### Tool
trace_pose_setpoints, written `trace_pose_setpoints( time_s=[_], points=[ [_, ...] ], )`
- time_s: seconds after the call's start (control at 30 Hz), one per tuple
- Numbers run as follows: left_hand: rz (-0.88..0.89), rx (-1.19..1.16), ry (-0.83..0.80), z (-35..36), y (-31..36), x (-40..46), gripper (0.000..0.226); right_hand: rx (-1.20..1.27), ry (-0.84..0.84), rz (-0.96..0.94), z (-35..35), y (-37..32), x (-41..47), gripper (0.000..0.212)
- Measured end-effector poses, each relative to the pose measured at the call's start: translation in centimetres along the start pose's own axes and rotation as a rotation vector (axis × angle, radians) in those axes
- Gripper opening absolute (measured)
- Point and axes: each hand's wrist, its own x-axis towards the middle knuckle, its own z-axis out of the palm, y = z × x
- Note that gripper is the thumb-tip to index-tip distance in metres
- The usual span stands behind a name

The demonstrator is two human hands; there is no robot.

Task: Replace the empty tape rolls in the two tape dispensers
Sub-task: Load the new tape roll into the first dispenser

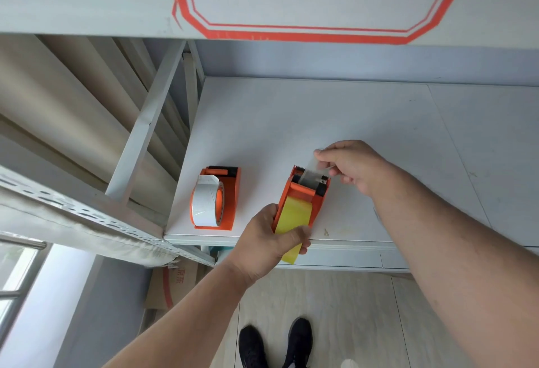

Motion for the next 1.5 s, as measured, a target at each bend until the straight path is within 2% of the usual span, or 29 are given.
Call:
trace_pose_setpoints(
  time_s=[0.13,0.33,0.43,0.57,0.73,0.83,0.97,1.1,1.2,1.3,1.4,1.5],
  points=[
    [0.037,-0.012,-0.029,0.4,0.3,-0.7,0.049,0.004,-0.003,-0.03,-0.3,-1.3,-0.3,0.02],
    [0.062,-0.086,-0.023,0.5,0.4,-2.3,0.045,0.043,-0.006,-0.042,-0.1,-1.9,-0.8,0.017],
    [0.044,-0.113,-0.05,0.3,0.5,-3.4,0.044,0.104,0.055,-0.031,-0.5,-2.1,-0.5,0.013],
    [0.062,-0.081,-0.057,0.3,0.3,-5.0,0.043,0.149,0.114,0.005,-2.0,-2.3,0.1,0.014],
    [0.086,-0.182,-0.063,0.8,1.1,-6.3,0.05,0.139,0.136,0.084,-1.8,-0.8,0.5,0.014],
    [0.104,-0.192,-0.09,0.6,1.5,-6.9,0.044,0.17,0.141,0.125,-1.2,0.2,0.4,0.017],
    [0.097,-0.164,-0.082,0.1,1.7,-7.7,0.058,0.207,0.17,0.114,-1.1,-0.1,0.0,0.015],
    [0.101,-0.177,-0.057,-0.2,1.9,-8.1,0.062,0.201,0.176,0.105,-1.0,-0.6,-0.2,0.015],
    [0.125,-0.212,-0.053,-0.1,2.5,-8.4,0.06,0.268,0.115,0.14,-0.6,0.2,-0.5,0.003],
    [0.15,-0.27,-0.06,-0.2,3.4,-8.7,0.059,0.45,-0.027,0.15,-0.6,1.9,-1.0,0.015],
    [0.176,-0.318,-0.035,-0.2,4.2,-8.8,0.055,0.667,-0.158,0.18,-0.3,3.6,-1.8,0.016],
    [0.205,-0.345,-0.005,0.0,5.2,-8.6,0.048,0.763,-0.276,0.182,0.9,5.0,-2.9,0.021]
  ],
)
